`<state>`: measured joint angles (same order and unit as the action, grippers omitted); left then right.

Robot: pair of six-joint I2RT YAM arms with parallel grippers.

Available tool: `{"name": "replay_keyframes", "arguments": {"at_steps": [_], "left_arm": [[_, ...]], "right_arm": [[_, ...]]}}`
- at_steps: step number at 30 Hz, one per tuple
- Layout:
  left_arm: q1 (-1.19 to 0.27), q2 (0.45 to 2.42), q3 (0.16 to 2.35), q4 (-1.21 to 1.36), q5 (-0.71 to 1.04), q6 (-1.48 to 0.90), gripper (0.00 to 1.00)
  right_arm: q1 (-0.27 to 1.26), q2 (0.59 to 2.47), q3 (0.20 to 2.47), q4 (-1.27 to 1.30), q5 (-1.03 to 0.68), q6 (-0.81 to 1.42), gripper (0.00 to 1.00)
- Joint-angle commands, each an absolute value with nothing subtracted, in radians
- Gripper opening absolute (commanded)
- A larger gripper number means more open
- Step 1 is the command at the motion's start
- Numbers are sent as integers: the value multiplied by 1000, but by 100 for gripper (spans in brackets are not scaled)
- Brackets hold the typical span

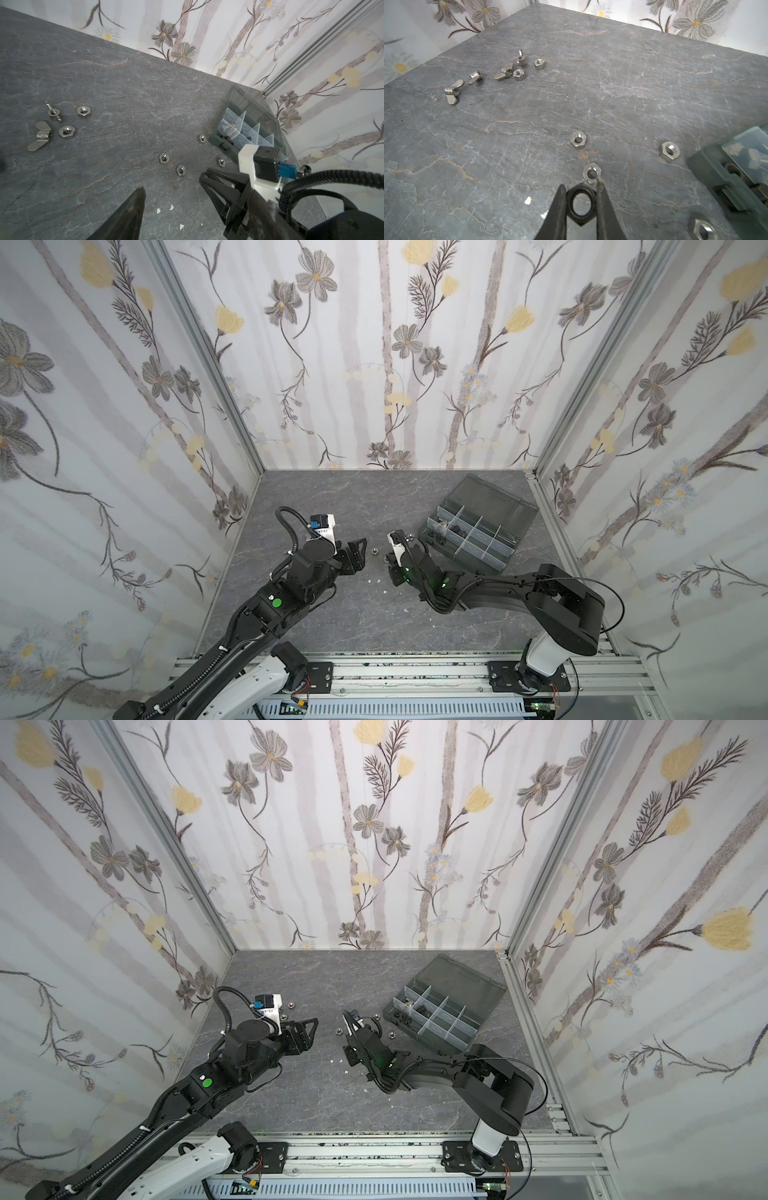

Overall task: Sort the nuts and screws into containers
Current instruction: 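Carry the black nut to the organizer with right gripper while left moves out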

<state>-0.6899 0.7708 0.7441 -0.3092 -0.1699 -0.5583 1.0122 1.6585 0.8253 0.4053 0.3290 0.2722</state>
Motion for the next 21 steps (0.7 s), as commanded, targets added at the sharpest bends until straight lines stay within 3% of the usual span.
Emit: {"name": "replay_keyframes", "arguments": {"at_steps": [1,11,21], "left_arm": [[-689,783,725,-237,-157,-579,78],[-689,812,662,-196,-142,-594,79],[-689,822,633,-183,-140,-591,79]], "right_arm": [[977,1616,803,374,320,296,0],[761,1523,773,313,170,345,0],[583,1570,826,244,26,364,0]]}}
